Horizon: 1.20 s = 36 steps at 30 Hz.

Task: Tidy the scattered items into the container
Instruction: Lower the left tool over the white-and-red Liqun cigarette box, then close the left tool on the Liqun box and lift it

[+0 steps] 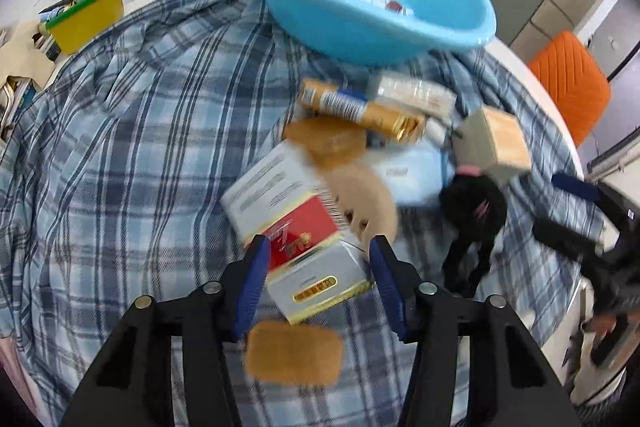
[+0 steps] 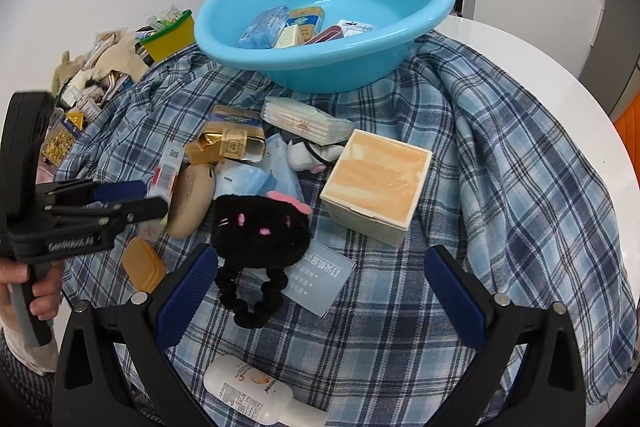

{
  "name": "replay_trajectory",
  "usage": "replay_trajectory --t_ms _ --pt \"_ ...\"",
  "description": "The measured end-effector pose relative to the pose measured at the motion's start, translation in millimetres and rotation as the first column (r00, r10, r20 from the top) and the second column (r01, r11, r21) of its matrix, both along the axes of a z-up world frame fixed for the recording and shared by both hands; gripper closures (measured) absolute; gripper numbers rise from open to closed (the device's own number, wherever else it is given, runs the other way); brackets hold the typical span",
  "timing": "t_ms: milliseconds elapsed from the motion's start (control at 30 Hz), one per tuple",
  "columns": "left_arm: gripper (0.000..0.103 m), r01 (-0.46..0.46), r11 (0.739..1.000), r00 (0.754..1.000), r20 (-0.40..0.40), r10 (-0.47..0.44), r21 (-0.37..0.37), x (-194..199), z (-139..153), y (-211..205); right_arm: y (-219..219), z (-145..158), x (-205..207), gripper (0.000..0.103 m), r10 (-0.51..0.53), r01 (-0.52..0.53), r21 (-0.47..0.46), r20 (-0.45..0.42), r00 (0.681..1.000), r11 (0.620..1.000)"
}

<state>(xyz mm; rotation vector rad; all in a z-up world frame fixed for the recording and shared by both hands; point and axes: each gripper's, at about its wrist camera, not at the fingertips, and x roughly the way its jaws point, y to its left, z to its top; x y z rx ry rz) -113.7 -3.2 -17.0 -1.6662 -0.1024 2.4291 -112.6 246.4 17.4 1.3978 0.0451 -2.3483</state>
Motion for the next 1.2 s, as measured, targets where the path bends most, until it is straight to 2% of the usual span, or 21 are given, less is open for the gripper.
replay_trajectory --t_ms 100,167,300,367,433,500,700,800,900,967,1200 --pt "0.048 -0.032 0.999 0.998 0.051 0.031 0.013 3.7 -10.4 -12.4 -3.6 -1.1 -0.3 0.000 0.007 -0.007 -0.004 0.002 1.000 1.000" --pt "0.038 -0.058 0.998 0.997 0.061 0.056 0.027 4.4 -14.5 -18.6 -6.9 -1.9 -0.8 0.000 0.014 -0.014 -0.003 0.005 1.000 1.000" --pt "0.033 -0.053 0.998 0.999 0.010 0.054 -0.023 1.4 -14.5 -15.8 -10.6 -0.8 0.9 0.000 0.026 -0.026 0.013 -0.005 1.000 1.000" --pt "0.027 -0.036 0.997 0.999 -0.030 0.034 -0.072 -1.4 -13.1 -10.0 -9.5 -0.1 2.1 0.000 0.025 -0.025 0.022 -0.012 1.000 0.999" --pt "0.022 -0.025 0.996 0.998 -0.067 0.019 -0.090 -4.7 -13.1 -7.3 -6.5 -0.5 3.1 0.000 0.017 -0.017 0.025 -0.014 1.000 1.000" --pt "0.022 -0.030 0.995 0.998 -0.053 0.025 -0.091 -10.9 -17.8 -9.2 -3.0 -1.7 3.0 0.000 0.007 -0.007 0.023 -0.009 1.000 1.000" --pt "0.019 -0.064 0.997 0.998 0.015 0.064 0.029 -20.9 -37.1 -20.9 3.6 -5.2 -0.2 0.000 -0.014 0.014 0.022 0.001 1.000 1.000" --pt "0.019 -0.082 0.994 0.996 0.030 0.080 0.079 -22.6 -41.1 -25.3 2.5 -6.5 -1.8 0.000 -0.017 0.017 0.019 0.005 1.000 1.000" --pt "0.023 -0.090 0.992 0.996 -0.002 0.091 0.084 -20.0 -36.3 -27.5 -0.1 -7.6 -1.1 0.000 -0.009 0.009 0.019 0.007 1.000 1.000" --pt "0.042 -0.079 0.995 0.996 -0.025 0.081 0.062 -17.8 -32.1 -25.2 -1.4 -8.4 -0.6 0.000 -0.006 0.006 0.020 0.008 1.000 1.000" --pt "0.042 -0.039 0.997 0.994 -0.098 0.045 0.067 -4.4 -15.7 -17.9 4.3 -6.8 2.2 0.000 -0.022 0.022 0.007 -0.004 1.000 1.000"
